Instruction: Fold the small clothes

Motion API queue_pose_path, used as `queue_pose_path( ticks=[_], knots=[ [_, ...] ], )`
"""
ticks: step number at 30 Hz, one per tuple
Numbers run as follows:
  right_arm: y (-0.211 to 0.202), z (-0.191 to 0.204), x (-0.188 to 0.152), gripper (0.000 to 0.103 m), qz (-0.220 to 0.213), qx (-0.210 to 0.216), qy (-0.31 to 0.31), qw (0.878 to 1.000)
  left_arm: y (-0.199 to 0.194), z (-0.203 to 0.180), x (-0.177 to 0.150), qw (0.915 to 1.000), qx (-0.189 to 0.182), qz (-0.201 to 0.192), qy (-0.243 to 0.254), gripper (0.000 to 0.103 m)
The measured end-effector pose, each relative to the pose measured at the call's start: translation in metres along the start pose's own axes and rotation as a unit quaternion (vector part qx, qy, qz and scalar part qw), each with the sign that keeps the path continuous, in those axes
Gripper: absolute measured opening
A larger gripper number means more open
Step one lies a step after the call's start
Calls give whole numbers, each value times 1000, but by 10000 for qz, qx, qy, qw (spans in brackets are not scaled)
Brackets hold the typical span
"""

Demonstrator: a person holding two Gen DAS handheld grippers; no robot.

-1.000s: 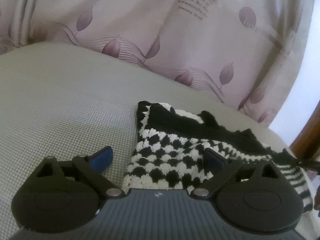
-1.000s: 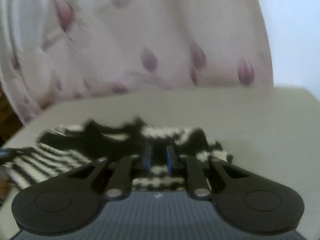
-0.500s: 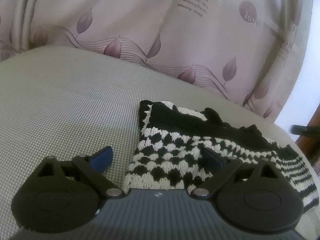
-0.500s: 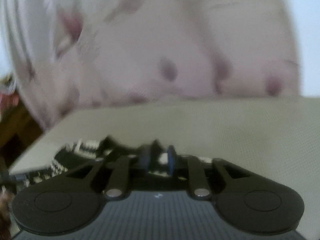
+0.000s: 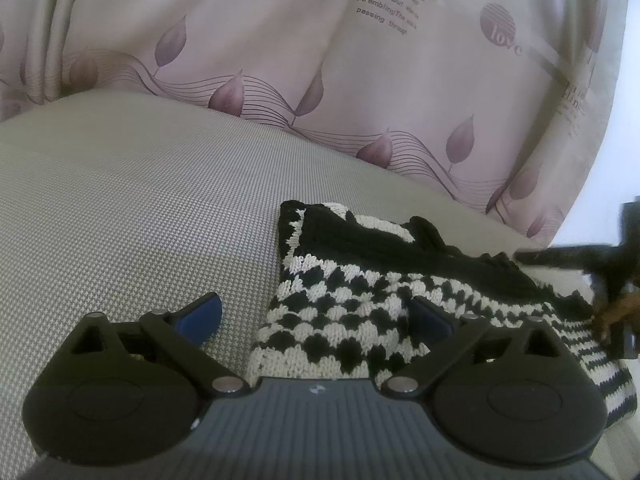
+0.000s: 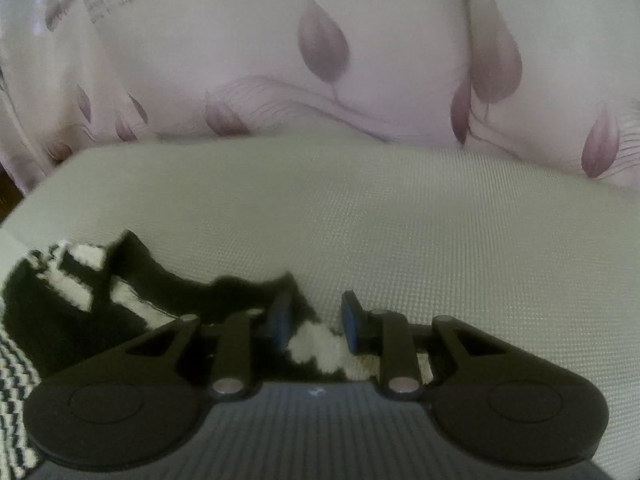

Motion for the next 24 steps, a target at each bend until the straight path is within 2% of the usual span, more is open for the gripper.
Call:
queue_pose_path(
  ticks=[1, 3, 5, 8, 10, 13, 14, 15, 16, 17, 19, 20, 22, 24],
  knots=[
    [-13, 0, 7, 26, -231, 66, 114, 9996, 0, 0, 0, 10000, -1, -8, -20, 99],
    [-30, 13, 19, 26, -428, 404, 279, 9979, 0, 1, 0, 10000, -4, -23, -42, 100],
    [-39, 47, 23, 26, -461, 858, 1, 9952, -1, 1, 0, 10000, 3, -30, -52, 100],
    [-28, 107, 20, 26, -71, 1408, -530, 9886, -1, 2, 1, 10000, 24, -44, -52, 100],
    [-13, 144, 14, 26, 185, 1627, -919, 9822, -2, 3, 1, 9999, 40, -58, -72, 101],
    [30, 176, -2, 26, 666, 1571, -1232, 9776, -2, 4, 1, 9999, 45, -61, -97, 101],
    [47, 179, -10, 25, 854, 1428, -1291, 9776, -3, 4, 1, 9999, 44, -59, -100, 101],
    [61, 173, -18, 25, 1015, 1052, -1401, 9793, -3, 4, 1, 9999, 49, -56, -105, 101],
    [65, 164, -19, 24, 987, 959, -1186, 9834, -3, 4, 1, 9999, 56, -55, -109, 101],
    [68, 156, -15, 24, 1017, 950, -706, 9877, -3, 4, 1, 9999, 51, -55, -119, 101],
    [59, 140, -6, 25, 821, 774, 65, 9936, -4, 5, 1, 9998, 30, -65, -158, 101],
    [47, 133, 1, 26, 519, 743, 291, 9955, -4, 6, 1, 9998, 22, -66, -174, 101],
    [10, 126, 12, 26, -141, 996, 713, 9924, -4, 6, 2, 9998, 10, -72, -188, 101],
    [-34, 122, 11, 26, -676, 1165, 831, 9874, -4, 6, 1, 9998, 15, -66, -175, 102]
  ],
)
Point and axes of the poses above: each gripper's, at about its wrist camera, not at the fingertips, and y roughly the way its jaws point, z to its left, x to its top, the point moved 9 cm from there along y, roughly the way its jaws point, and after that the axes turned 10 degrees about -z, right-handed, at the moved point
